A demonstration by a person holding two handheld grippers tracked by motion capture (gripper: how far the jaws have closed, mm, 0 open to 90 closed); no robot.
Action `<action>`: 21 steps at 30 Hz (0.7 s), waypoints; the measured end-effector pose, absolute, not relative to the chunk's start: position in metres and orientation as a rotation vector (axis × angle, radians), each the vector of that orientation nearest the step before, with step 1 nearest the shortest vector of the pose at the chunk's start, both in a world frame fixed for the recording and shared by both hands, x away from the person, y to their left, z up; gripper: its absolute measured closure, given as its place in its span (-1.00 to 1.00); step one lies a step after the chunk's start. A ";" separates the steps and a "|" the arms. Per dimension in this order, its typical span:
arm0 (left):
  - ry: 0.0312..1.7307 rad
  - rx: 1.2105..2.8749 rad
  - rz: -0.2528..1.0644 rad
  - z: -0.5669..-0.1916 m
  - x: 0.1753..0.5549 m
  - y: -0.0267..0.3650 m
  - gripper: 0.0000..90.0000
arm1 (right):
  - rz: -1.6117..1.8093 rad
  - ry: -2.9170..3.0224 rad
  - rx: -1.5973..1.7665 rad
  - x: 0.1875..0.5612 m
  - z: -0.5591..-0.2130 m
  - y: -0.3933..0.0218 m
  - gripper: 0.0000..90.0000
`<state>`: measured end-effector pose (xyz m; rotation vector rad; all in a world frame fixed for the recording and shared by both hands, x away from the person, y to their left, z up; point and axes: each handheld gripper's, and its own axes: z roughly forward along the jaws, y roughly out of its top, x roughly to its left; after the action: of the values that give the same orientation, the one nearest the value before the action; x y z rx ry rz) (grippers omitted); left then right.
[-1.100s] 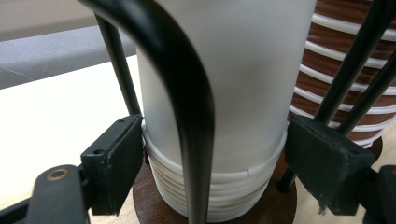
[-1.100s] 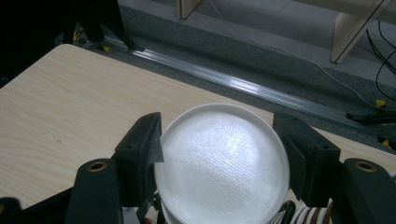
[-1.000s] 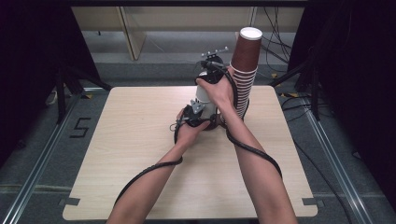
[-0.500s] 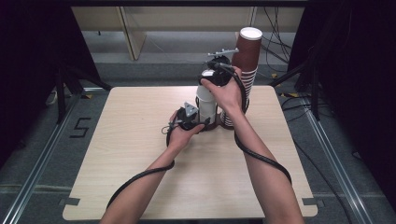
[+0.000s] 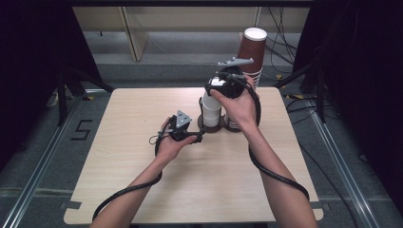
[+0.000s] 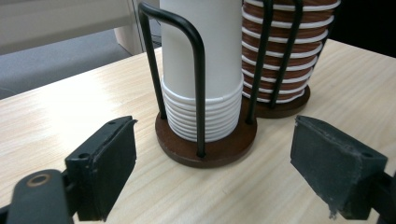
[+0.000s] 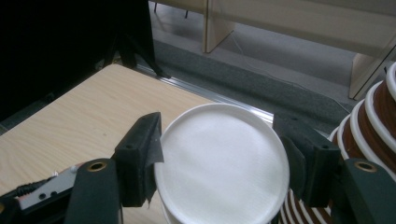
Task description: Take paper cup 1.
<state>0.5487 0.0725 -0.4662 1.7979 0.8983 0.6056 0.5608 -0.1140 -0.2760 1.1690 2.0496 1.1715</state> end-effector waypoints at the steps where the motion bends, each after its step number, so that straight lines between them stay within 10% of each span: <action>1: 0.897 1.788 0.605 -0.465 0.545 0.074 -0.69 | 1.184 2.062 1.181 0.556 -0.278 -0.117 -0.20; 21: 0.827 1.767 0.612 -0.459 0.505 0.112 -0.69 | 1.237 2.066 1.318 0.527 -0.324 -0.158 -0.20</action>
<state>0.5051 0.1118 -0.4586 1.7675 0.8265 0.6115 0.5273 -0.1581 -0.3240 1.3181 2.0658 1.2371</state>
